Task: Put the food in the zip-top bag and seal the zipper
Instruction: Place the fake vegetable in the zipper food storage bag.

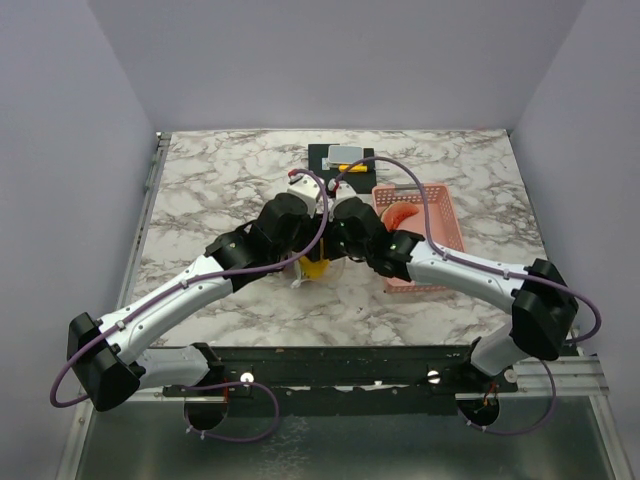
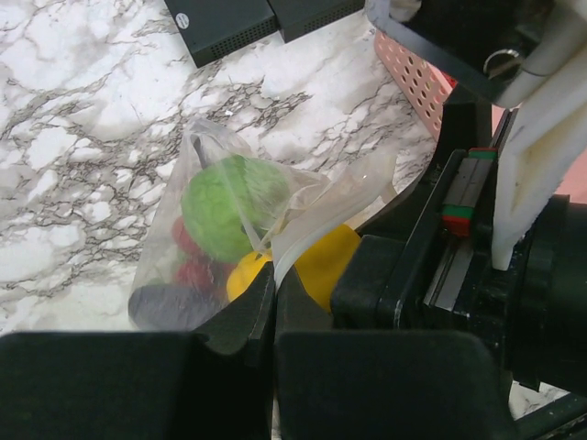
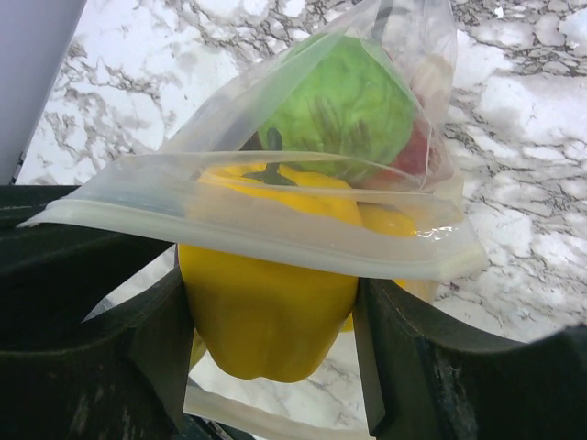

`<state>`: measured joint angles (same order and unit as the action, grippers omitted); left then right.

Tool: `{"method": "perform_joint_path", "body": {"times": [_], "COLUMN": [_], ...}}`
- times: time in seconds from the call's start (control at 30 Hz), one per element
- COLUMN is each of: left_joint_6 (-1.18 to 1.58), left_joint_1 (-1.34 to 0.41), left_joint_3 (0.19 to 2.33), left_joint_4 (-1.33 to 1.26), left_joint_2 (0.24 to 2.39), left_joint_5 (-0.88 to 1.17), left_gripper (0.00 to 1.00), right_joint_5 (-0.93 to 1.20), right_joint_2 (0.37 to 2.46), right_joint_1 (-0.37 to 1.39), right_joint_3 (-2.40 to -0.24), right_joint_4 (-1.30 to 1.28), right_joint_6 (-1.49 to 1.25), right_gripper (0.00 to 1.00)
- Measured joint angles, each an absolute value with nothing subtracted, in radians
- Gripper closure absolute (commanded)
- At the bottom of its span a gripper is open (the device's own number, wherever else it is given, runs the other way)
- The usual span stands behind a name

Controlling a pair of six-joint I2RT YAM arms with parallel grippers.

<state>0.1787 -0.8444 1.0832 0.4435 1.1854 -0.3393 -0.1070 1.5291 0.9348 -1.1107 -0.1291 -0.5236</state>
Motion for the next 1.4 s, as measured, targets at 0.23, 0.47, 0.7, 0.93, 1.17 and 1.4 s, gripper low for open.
{"method": "perform_joint_path", "body": {"times": [0.23, 0.47, 0.7, 0.93, 1.17, 1.4], "left_joint_6": [0.178, 0.170, 0.170, 0.177, 0.180, 0.183], "left_joint_1": [-0.830, -0.821, -0.820, -0.819, -0.819, -0.820], "left_joint_3": [1.083, 1.081, 1.081, 1.080, 1.080, 1.078], "left_joint_4": [0.450, 0.462, 0.462, 0.457, 0.450, 0.449], "left_joint_2": [1.185, 1.185, 1.185, 1.177, 1.174, 1.174], "left_joint_5": [-0.340, -0.359, -0.360, -0.365, -0.366, -0.365], "left_gripper": [1.00, 1.00, 1.00, 1.00, 1.00, 1.00], "right_joint_5": [-0.108, -0.109, -0.113, -0.130, -0.138, -0.170], "right_joint_2": [1.574, 1.637, 1.633, 1.588, 1.501, 1.393], "right_joint_1": [0.933, 0.930, 0.930, 0.929, 0.930, 0.933], "right_joint_3": [-1.111, -1.109, -1.097, -1.087, -1.080, -1.039], "right_joint_4": [-0.041, 0.028, 0.044, 0.024, -0.006, -0.063], "right_joint_6": [-0.522, -0.523, -0.522, -0.524, -0.525, -0.525], "right_gripper": [0.93, 0.64, 0.35, 0.10, 0.07, 0.11]}}
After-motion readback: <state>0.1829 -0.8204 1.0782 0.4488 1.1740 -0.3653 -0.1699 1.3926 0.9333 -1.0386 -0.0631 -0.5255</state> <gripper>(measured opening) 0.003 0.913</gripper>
